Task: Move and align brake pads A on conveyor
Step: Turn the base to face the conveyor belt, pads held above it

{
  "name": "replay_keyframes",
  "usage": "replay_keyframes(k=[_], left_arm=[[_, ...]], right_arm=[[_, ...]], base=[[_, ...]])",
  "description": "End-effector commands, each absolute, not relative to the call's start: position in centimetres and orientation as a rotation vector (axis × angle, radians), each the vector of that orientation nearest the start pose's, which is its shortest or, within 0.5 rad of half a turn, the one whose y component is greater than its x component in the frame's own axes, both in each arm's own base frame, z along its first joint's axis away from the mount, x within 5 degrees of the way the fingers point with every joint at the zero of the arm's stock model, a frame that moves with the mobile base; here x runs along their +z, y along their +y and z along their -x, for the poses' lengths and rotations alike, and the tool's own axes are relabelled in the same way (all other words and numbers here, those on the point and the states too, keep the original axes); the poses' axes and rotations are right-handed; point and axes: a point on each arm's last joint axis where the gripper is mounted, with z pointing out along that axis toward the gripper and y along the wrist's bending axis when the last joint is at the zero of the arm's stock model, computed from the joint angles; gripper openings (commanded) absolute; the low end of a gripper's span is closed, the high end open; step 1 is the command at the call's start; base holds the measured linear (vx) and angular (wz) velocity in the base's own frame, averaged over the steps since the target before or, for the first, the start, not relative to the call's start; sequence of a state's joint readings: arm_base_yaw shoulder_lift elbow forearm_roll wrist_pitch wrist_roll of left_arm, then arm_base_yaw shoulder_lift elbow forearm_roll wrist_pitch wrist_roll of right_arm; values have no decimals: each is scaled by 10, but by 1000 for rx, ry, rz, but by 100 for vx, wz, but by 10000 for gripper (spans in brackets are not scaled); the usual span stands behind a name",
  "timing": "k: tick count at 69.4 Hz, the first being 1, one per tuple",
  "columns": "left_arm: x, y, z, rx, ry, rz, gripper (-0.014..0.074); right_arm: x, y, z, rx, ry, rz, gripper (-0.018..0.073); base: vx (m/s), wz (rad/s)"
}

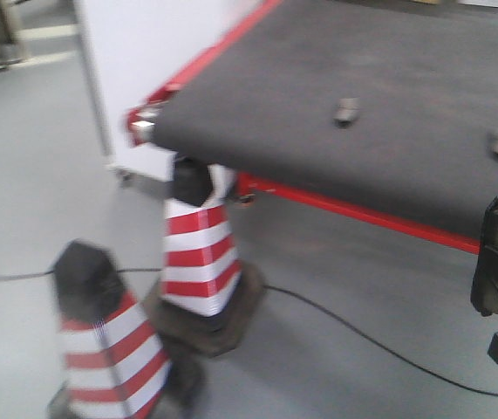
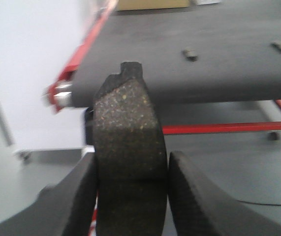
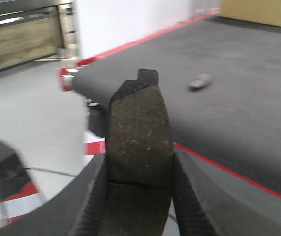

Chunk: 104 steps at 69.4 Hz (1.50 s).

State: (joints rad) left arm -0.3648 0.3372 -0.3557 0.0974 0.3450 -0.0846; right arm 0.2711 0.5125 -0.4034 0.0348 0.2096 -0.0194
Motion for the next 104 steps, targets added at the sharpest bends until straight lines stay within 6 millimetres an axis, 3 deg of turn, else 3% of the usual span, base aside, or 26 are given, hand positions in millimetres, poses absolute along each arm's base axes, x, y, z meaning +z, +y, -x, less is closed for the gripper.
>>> replay_keyframes(k=[1,41,104], left_arm=[[297,-28,-79,-251,1671,-300,42],[297,-28,-79,-251,1671,-300,42],[297,-28,-79,-251,1671,-300,42]], right_arm=[[311,31,-110,212,1656,221,8],[311,31,-110,212,1656,221,8],[311,31,-110,212,1656,221,8]], base=[[21,-77],[23,-49],[27,-14]])
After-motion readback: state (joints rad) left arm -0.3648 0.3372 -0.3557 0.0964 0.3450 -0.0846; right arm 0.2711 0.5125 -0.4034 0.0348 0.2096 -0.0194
